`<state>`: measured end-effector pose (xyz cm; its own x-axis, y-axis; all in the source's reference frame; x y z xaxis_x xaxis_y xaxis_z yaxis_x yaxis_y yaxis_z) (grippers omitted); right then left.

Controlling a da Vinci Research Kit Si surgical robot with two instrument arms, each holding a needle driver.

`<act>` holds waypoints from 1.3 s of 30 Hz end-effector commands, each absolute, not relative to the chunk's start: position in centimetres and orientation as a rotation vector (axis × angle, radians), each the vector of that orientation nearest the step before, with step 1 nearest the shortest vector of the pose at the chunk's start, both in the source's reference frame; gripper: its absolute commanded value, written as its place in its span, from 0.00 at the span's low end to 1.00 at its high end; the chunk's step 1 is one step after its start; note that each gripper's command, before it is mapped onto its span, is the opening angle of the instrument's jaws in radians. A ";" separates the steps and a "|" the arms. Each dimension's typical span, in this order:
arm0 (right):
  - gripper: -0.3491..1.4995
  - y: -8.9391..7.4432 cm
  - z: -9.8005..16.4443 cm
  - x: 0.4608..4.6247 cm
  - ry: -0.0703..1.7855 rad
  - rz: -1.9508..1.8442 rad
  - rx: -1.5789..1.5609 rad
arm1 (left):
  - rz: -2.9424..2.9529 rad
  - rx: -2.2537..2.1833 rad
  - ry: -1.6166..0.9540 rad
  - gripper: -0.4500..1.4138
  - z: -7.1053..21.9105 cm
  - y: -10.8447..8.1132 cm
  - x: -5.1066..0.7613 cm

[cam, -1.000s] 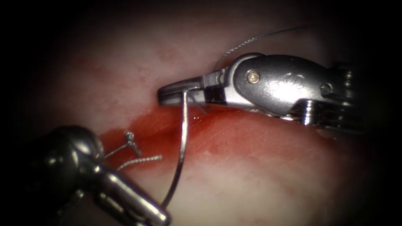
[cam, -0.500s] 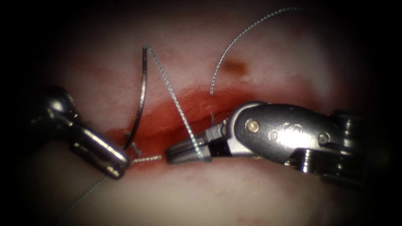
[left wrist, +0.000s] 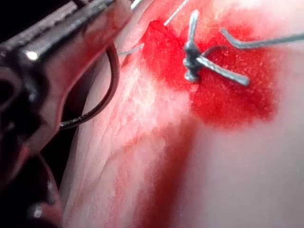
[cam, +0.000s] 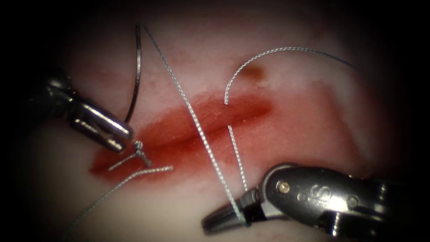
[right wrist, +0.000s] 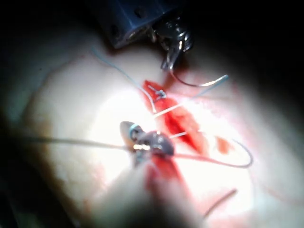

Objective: Wound Closure
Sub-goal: Mistakenly pull the suture through the incision with the right grasper.

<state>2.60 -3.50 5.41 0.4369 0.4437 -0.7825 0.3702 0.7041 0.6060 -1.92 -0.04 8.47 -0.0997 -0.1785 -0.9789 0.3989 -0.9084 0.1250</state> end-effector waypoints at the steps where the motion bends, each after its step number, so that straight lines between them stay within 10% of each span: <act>1: 0.00 -3.5 5.3 2.68 1.146 0.051 0.835 | -2.068 1.792 0.221 0.00 8.5 0.1 -1.93; 39: 0.00 -3.9 5.0 1.46 0.817 0.274 1.140 | -2.260 1.626 0.036 0.00 8.6 0.5 -1.43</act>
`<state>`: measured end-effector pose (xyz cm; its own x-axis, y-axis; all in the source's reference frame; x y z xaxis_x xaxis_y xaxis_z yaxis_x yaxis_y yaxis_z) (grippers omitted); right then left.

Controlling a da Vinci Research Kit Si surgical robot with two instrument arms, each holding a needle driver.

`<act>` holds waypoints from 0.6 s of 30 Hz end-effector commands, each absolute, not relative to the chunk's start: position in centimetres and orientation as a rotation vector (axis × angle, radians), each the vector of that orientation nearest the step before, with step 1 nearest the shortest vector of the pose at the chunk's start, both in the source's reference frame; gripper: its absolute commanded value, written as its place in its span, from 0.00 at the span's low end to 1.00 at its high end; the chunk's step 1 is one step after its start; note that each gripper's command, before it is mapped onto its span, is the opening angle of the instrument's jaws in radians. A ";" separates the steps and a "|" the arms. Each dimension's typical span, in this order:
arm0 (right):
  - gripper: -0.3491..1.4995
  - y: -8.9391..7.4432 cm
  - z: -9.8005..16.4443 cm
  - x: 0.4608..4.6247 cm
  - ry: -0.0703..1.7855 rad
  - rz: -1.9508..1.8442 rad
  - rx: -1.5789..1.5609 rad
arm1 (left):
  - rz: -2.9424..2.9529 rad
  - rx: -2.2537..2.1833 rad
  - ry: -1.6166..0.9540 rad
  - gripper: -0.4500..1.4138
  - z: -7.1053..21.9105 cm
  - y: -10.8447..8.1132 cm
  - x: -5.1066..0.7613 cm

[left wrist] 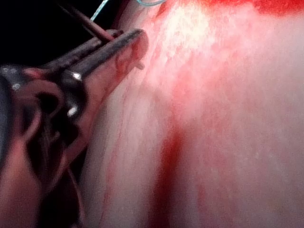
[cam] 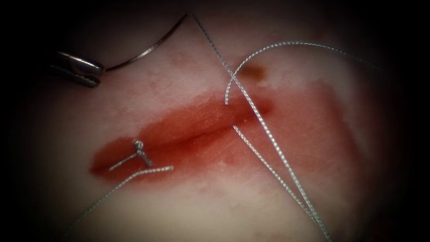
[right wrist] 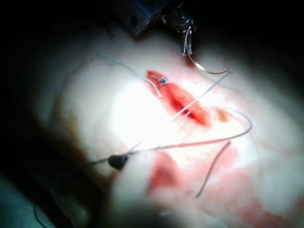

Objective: Wound Closure
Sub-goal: Mistakenly pull the suture through the incision with the right grasper.

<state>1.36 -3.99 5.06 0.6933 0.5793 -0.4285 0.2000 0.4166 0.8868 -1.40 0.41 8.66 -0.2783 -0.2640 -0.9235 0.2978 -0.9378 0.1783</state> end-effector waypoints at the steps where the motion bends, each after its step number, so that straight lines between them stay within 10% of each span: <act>1: 0.00 -3.9 5.0 1.46 0.811 0.278 1.142 | -2.263 1.622 0.034 0.00 8.6 0.5 -1.41; 18: 0.00 -3.9 4.9 1.33 0.760 0.345 1.150 | -2.339 1.558 -0.034 0.00 8.7 0.6 -1.19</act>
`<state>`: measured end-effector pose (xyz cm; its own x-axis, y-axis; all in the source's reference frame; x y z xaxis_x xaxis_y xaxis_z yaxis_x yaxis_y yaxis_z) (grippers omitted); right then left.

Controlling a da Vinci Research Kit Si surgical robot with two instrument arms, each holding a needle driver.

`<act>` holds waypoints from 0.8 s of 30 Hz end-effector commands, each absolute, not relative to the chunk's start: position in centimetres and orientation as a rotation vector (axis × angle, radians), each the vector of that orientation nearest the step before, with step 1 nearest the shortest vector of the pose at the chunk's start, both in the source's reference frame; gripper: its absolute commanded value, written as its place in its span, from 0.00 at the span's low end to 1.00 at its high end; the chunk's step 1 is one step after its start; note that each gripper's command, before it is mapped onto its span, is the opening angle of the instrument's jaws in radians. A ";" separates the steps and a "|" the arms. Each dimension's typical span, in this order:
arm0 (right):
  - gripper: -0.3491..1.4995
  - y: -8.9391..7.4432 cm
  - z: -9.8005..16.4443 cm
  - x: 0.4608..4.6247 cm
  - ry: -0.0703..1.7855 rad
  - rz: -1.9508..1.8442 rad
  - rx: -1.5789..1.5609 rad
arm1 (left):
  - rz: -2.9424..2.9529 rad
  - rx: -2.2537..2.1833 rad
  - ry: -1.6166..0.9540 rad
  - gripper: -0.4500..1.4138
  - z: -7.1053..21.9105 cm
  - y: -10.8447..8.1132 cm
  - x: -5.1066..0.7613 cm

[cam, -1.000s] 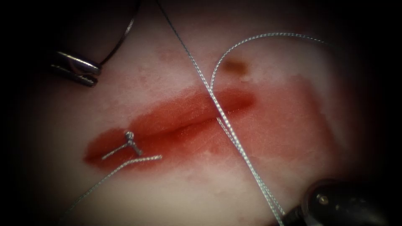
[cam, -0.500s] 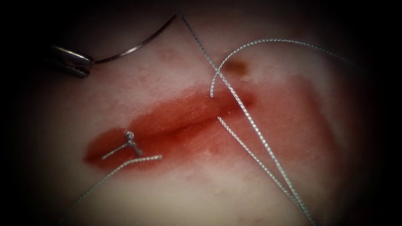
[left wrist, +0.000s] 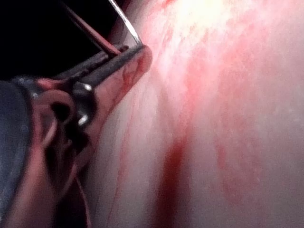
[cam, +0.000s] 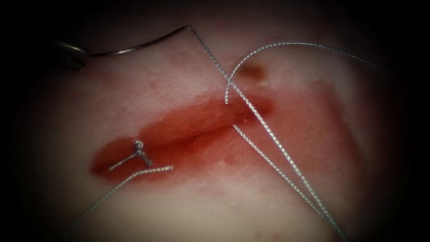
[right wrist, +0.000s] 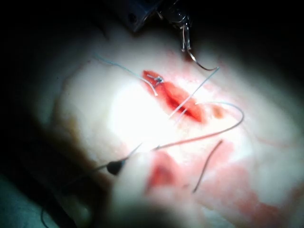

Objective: Wound Closure
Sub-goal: Mistakenly pull the suture through the incision with the right grasper.

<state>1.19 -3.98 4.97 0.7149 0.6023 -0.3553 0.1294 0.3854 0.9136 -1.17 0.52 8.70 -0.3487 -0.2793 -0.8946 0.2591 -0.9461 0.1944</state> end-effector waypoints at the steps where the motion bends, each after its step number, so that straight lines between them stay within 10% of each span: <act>1: 0.00 -3.9 4.9 1.34 0.769 0.365 1.134 | -2.342 1.555 -0.034 0.00 8.7 0.7 -1.17; 17: 0.00 -3.0 4.8 1.87 1.007 0.371 0.627 | -2.258 1.395 -0.020 0.00 8.6 0.6 -1.09; 24: 0.30 -2.7 4.8 1.95 1.002 0.416 0.355 | -2.201 1.109 0.025 0.00 8.6 0.5 -0.92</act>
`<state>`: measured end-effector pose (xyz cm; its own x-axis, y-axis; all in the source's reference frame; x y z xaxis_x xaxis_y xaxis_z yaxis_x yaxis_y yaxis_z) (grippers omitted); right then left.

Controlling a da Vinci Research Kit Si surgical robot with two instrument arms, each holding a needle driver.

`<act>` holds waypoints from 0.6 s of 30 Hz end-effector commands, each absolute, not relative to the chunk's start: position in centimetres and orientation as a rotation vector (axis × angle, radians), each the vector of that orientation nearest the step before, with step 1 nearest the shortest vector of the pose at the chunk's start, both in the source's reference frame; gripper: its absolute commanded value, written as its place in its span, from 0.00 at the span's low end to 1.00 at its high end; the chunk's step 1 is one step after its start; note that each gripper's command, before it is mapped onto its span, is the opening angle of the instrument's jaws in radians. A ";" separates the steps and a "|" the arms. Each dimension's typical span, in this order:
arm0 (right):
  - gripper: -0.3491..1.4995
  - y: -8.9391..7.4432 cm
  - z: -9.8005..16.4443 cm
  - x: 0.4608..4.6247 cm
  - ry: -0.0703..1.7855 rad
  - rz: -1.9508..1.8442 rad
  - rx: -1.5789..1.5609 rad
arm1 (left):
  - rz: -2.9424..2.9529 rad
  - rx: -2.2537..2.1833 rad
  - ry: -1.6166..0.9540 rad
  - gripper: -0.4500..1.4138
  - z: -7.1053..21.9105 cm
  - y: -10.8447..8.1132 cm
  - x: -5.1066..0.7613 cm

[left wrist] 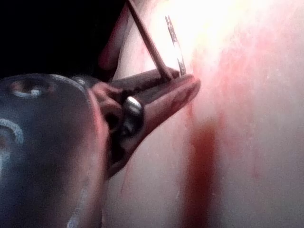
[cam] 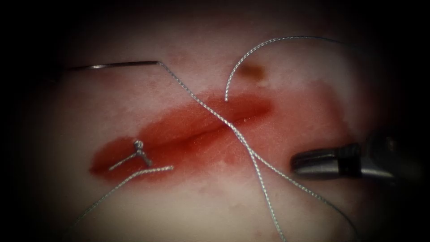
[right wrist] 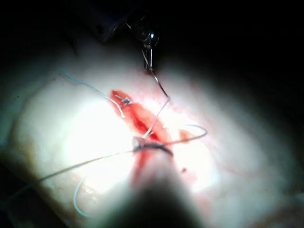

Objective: Wound Closure
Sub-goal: Mistakenly pull the suture through the incision with the right grasper.

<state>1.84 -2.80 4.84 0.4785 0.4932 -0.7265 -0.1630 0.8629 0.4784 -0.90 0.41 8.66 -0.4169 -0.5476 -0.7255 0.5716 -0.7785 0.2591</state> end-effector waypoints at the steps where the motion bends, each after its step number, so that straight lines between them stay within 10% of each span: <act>1: 0.29 -2.6 4.8 1.95 1.002 0.424 0.332 | -2.208 1.091 0.001 0.00 8.6 0.6 -0.88; 6: 0.61 -2.5 4.8 1.98 1.027 0.511 0.273 | -2.198 1.035 -0.018 0.00 8.6 0.6 -0.72; 14: 0.50 -2.7 4.9 2.21 0.998 0.631 0.194 | -2.010 1.059 0.010 0.00 8.4 0.6 -0.52; 15: 0.44 -2.7 4.9 2.22 0.999 0.632 0.203 | -1.997 1.059 0.005 0.00 8.4 0.6 -0.50; 16: 0.18 -2.7 4.9 2.25 1.006 0.626 0.229 | -1.990 1.065 0.001 0.00 8.4 0.6 -0.50; 18: 0.09 -2.8 4.9 2.30 0.994 0.619 0.246 | -1.980 1.102 0.001 0.00 8.4 0.6 -0.53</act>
